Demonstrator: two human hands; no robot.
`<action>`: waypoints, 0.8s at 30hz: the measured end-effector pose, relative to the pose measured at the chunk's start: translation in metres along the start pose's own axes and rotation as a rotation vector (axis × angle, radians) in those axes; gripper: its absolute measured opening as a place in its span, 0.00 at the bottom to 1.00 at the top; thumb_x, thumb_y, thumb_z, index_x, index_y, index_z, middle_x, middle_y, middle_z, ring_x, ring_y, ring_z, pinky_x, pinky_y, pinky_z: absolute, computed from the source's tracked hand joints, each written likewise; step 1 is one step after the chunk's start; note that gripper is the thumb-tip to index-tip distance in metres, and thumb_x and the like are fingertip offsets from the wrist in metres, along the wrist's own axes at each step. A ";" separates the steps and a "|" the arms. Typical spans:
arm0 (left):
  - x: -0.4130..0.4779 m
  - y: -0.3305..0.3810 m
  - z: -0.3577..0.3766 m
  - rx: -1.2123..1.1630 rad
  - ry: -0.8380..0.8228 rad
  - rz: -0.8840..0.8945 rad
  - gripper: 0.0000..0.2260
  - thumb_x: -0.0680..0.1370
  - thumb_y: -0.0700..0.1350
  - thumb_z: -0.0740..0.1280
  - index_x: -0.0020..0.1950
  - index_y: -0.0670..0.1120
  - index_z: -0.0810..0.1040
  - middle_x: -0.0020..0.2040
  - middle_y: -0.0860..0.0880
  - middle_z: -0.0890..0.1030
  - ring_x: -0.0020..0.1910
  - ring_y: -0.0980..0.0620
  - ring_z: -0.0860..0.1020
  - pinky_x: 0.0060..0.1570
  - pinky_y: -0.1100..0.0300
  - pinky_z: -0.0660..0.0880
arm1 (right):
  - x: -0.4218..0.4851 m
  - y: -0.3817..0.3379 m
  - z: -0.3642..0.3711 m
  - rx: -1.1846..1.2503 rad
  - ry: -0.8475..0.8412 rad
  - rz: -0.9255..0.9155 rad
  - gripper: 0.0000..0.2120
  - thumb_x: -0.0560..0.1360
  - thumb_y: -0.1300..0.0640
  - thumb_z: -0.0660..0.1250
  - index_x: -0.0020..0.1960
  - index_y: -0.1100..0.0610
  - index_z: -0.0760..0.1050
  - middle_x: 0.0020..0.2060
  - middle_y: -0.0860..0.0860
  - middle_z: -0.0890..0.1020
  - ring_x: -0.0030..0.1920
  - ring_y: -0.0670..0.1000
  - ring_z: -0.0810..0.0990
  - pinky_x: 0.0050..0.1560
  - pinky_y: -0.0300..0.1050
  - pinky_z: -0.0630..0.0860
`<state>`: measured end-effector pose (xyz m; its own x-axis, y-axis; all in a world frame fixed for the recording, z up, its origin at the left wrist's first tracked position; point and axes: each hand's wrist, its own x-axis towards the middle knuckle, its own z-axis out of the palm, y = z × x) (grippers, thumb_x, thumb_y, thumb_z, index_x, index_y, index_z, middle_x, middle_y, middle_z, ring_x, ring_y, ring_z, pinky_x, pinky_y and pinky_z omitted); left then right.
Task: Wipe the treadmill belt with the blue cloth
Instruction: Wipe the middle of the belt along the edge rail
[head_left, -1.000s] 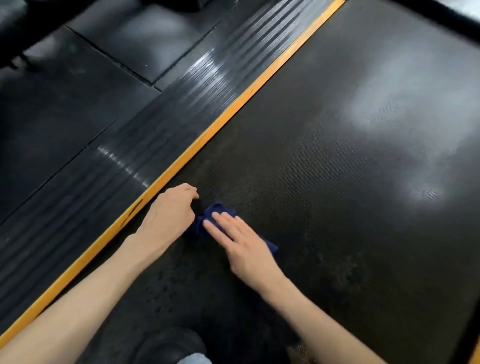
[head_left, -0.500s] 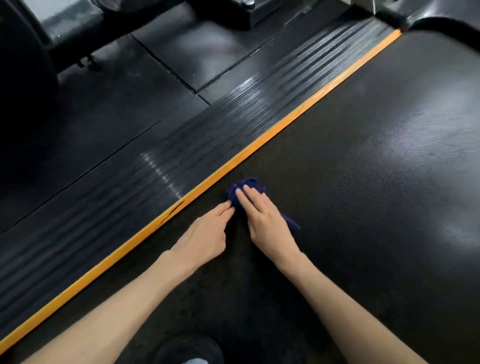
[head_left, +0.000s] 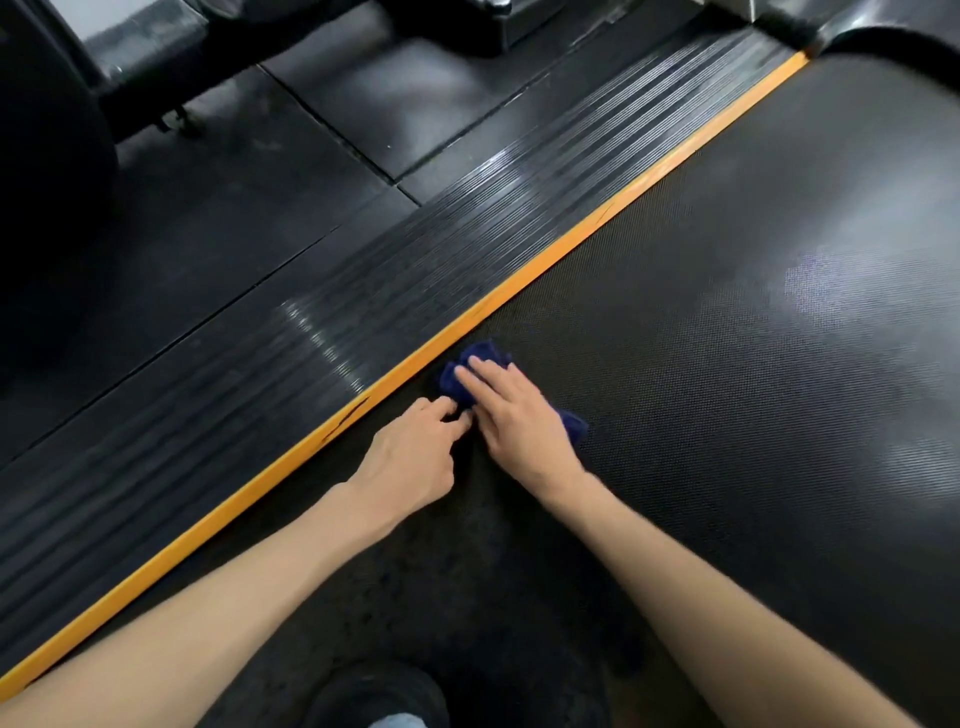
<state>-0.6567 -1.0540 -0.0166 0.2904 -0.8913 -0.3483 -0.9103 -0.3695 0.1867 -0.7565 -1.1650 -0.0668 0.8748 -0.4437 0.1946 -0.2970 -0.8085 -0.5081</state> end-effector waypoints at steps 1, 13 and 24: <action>0.001 0.000 0.000 -0.002 0.000 -0.002 0.26 0.77 0.43 0.60 0.74 0.52 0.59 0.72 0.51 0.63 0.66 0.53 0.66 0.63 0.56 0.70 | 0.003 0.010 -0.004 -0.012 -0.040 -0.071 0.22 0.73 0.65 0.65 0.67 0.60 0.72 0.64 0.58 0.75 0.65 0.57 0.73 0.70 0.49 0.58; -0.006 -0.001 -0.008 -0.018 -0.039 -0.024 0.27 0.77 0.43 0.60 0.75 0.53 0.57 0.74 0.52 0.60 0.65 0.53 0.65 0.47 0.58 0.76 | 0.037 0.043 -0.027 0.069 0.187 0.520 0.24 0.78 0.67 0.58 0.72 0.57 0.64 0.71 0.55 0.66 0.73 0.53 0.60 0.75 0.46 0.46; -0.010 0.004 -0.003 -0.010 -0.010 -0.013 0.28 0.77 0.43 0.60 0.76 0.50 0.56 0.75 0.50 0.58 0.70 0.51 0.62 0.56 0.58 0.71 | 0.034 0.071 -0.037 -0.090 0.053 0.281 0.27 0.74 0.71 0.60 0.72 0.57 0.65 0.69 0.58 0.69 0.70 0.57 0.64 0.75 0.52 0.52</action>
<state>-0.6624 -1.0472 -0.0095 0.2993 -0.8838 -0.3597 -0.9035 -0.3837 0.1911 -0.7621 -1.2517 -0.0657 0.7332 -0.6724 0.1016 -0.5594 -0.6813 -0.4721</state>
